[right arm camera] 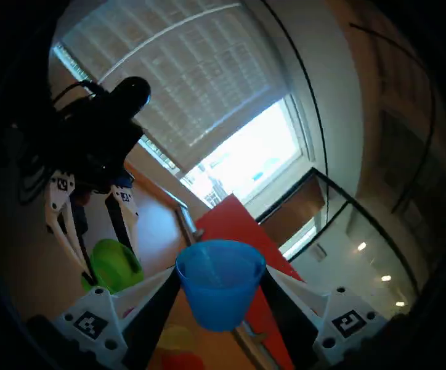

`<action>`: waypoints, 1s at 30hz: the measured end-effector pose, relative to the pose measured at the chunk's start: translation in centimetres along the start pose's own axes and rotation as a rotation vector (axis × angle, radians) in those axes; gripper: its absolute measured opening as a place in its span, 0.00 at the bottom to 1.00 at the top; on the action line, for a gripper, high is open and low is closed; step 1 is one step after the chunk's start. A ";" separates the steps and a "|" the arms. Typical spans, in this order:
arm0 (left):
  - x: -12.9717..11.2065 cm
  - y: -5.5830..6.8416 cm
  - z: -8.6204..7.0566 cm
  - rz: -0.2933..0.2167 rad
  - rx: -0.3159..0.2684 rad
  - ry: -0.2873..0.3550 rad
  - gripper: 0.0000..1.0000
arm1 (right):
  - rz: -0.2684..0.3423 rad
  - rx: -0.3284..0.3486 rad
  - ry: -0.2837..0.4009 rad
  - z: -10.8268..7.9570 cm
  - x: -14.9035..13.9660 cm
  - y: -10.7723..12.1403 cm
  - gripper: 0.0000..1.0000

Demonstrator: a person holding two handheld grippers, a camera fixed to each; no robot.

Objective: Pour water

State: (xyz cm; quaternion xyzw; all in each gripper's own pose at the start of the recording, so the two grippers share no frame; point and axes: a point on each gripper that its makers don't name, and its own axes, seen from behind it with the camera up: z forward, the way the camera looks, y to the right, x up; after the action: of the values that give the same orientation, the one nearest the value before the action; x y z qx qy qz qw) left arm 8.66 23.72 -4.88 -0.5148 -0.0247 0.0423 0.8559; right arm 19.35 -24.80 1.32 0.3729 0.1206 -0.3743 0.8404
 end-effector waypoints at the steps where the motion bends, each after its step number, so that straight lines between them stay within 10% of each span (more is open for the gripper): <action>1: 0.0 -0.1 0.0 0.000 0.002 -0.001 0.88 | 0.050 0.007 -0.003 0.0 -0.1 -0.3 0.90; 14: 0.2 -1.0 -0.1 0.014 0.027 -0.020 0.88 | 0.577 0.062 0.017 -0.6 -0.4 -1.0 0.90; 30: -0.9 -3.1 -0.3 0.026 0.061 -0.083 0.88 | 0.714 0.111 -0.073 -0.9 -3.3 -2.3 0.90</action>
State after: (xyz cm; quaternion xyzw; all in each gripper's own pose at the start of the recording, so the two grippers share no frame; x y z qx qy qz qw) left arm 7.91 21.93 -2.26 -0.4866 -0.0520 0.0753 0.8688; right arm 15.47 -23.38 1.08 0.4228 -0.0680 -0.0761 0.9005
